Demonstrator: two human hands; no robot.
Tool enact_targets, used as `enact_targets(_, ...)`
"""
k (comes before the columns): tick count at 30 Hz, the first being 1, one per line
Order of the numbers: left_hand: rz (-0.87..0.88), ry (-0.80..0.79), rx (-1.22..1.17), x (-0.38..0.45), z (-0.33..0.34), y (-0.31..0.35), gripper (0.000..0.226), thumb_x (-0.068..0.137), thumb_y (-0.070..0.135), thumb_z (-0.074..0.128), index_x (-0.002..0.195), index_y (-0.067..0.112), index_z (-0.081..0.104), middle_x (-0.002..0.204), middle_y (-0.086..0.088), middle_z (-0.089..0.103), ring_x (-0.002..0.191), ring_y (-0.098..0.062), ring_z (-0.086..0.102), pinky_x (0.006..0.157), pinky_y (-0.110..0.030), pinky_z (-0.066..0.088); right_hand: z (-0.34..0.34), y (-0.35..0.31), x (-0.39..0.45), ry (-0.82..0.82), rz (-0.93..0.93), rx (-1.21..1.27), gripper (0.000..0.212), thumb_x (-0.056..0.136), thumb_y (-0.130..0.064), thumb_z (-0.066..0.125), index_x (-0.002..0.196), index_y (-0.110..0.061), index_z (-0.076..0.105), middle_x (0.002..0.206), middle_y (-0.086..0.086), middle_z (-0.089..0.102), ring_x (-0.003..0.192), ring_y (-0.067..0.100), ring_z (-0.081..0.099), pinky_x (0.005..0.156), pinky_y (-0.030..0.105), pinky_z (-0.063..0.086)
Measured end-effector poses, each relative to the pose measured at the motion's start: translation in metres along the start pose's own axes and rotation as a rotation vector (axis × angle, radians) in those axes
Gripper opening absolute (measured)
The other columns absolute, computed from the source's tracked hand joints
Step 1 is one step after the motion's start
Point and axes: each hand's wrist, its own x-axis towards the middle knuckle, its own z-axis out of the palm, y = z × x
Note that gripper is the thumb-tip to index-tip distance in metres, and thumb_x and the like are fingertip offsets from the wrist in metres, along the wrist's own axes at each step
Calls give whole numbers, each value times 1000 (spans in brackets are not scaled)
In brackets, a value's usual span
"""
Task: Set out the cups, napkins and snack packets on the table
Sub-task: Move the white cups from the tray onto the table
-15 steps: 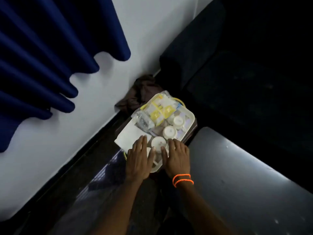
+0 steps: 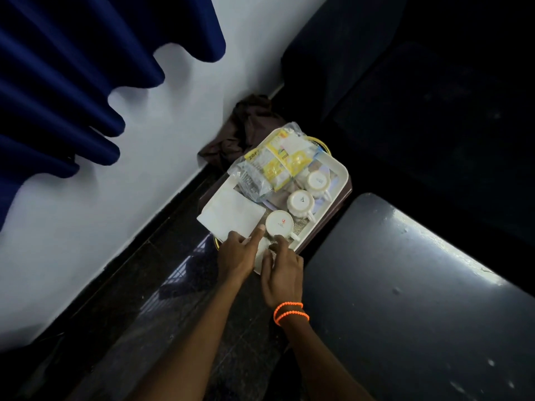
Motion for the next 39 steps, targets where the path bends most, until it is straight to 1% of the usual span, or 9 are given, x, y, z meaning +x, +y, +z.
enact_targets(3, -102, 19, -127, -12, -9, -3, 64, 69, 66, 76, 104, 13, 69, 96, -1, 73, 80, -15, 66, 60, -27, 46, -4, -4, -9, 5, -23, 95, 31, 99, -24, 44, 129, -25, 51, 107, -6, 67, 98, 13, 59, 96, 37, 43)
enact_targets(6, -199, -46, -482, -26, -19, -12, 48, 74, 42, 86, 107, 12, 72, 105, -12, 78, 95, -27, 76, 79, -46, 65, -14, -7, -15, 79, 66, 237, 33, 97, -32, 47, 127, -24, 58, 115, -7, 63, 109, 10, 55, 98, 36, 44)
enact_targets(9, -194, -303, -890, -42, -19, -10, 44, 84, 23, 81, 125, 11, 70, 124, -18, 75, 115, -36, 73, 99, -59, 58, -28, -2, -16, 124, 219, 407, 38, 94, -40, 62, 124, -17, 62, 119, -1, 60, 110, 15, 60, 95, 32, 51)
enact_targets(13, -132, -627, -1132, -58, 8, 7, 65, 68, 21, 94, 127, 7, 72, 135, -24, 69, 128, -38, 65, 109, -54, 52, -67, 25, -11, -138, 479, 884, 43, 85, -55, 70, 111, -21, 75, 104, 7, 79, 93, 18, 73, 74, 37, 61)
enact_targets(19, -56, -862, -816, -71, 80, 38, 68, 68, 14, 94, 126, 6, 59, 128, -15, 73, 125, -26, 67, 97, -31, 59, -151, 116, -15, -106, 443, 1001, 47, 80, -30, 79, 124, -18, 71, 122, 8, 75, 112, 22, 71, 90, 39, 59)
enact_targets(24, 119, -969, -471, -95, 150, 63, 66, 74, -13, 82, 133, 10, 66, 131, -6, 75, 124, -17, 69, 99, -27, 57, -217, 180, -33, -40, 419, 709, 73, 62, -17, 84, 129, -4, 59, 125, 4, 71, 113, 11, 68, 97, 24, 54)
enact_targets(30, 284, -912, -130, -133, 238, 70, 71, 67, -26, 78, 131, 1, 65, 130, -17, 72, 123, -30, 69, 97, -27, 57, -241, 238, -72, 43, 523, 449, 59, 70, 13, 81, 118, -13, 60, 113, -1, 70, 101, 9, 67, 84, 9, 51)
enact_targets(34, 340, -894, -1, -153, 284, 58, 71, 63, -25, 79, 128, 0, 66, 125, -18, 74, 115, -30, 72, 98, -39, 60, -246, 268, -94, 113, 588, 426, 59, 70, 14, 83, 122, -3, 61, 116, 9, 70, 103, 19, 67, 85, 15, 53)
enact_targets(39, 380, -849, 38, -170, 313, 37, 65, 61, -17, 83, 120, 6, 70, 111, -8, 77, 100, -17, 74, 79, -15, 60, -252, 295, -110, 104, 656, 399, 64, 65, 12, 87, 122, -5, 62, 118, 9, 70, 108, 25, 68, 94, 31, 57)
